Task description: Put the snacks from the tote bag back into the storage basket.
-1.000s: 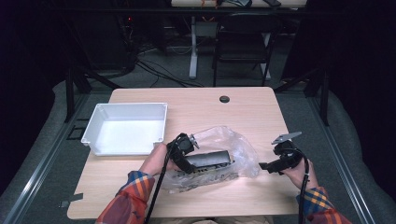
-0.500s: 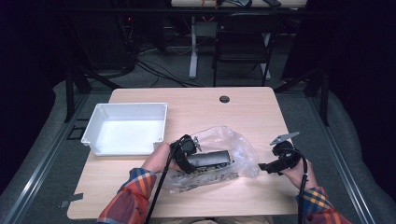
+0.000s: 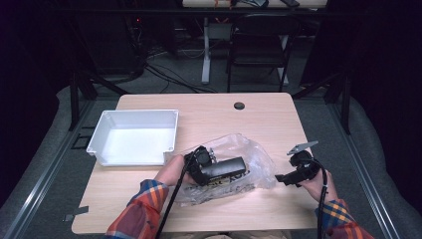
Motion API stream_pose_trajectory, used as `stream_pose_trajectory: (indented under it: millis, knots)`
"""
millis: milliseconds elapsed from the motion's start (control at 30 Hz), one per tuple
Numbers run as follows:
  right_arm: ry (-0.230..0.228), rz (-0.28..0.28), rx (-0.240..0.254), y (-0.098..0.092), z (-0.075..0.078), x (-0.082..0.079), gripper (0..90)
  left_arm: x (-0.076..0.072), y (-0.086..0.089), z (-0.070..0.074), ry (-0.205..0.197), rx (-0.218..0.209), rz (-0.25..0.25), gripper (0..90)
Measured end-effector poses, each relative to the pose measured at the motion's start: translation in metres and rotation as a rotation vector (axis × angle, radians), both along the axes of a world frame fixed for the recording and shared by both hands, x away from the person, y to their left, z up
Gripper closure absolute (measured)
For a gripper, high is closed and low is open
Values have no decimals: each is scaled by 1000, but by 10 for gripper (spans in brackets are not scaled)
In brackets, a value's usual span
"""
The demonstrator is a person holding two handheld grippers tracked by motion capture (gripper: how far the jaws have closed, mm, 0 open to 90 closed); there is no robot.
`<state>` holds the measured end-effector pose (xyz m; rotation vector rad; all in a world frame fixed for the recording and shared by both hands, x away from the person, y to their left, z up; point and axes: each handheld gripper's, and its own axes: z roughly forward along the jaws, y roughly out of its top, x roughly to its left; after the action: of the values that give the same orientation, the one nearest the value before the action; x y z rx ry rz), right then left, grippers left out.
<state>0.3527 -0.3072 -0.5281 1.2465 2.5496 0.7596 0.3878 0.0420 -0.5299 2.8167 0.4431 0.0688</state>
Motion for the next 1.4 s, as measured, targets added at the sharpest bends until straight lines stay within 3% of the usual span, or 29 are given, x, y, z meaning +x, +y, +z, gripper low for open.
stream_pose_trajectory:
  millis: [167,733,933,1067,1133,1200,1300,1400]
  knots:
    - [0,1,-9,-1,0,0,124,3,5,6,-16,-25,58,429]
    - [-19,24,-1,5,4,-1,128,0,20,43,-45,-205,80,428]
    - [-74,56,13,16,15,-4,136,0,19,46,-42,-210,87,429]
    - [-170,131,29,38,29,-8,145,-2,15,45,-40,-213,74,429]
    - [-182,175,27,54,31,-7,150,-2,14,46,-35,-219,70,429]
    - [-180,196,-20,68,26,-3,242,-3,14,46,-33,-221,68,429]
    - [-166,174,-79,80,13,4,553,-3,15,46,-29,-225,72,430]
    - [-141,164,-90,81,3,9,838,-1,18,47,-32,-239,84,430]
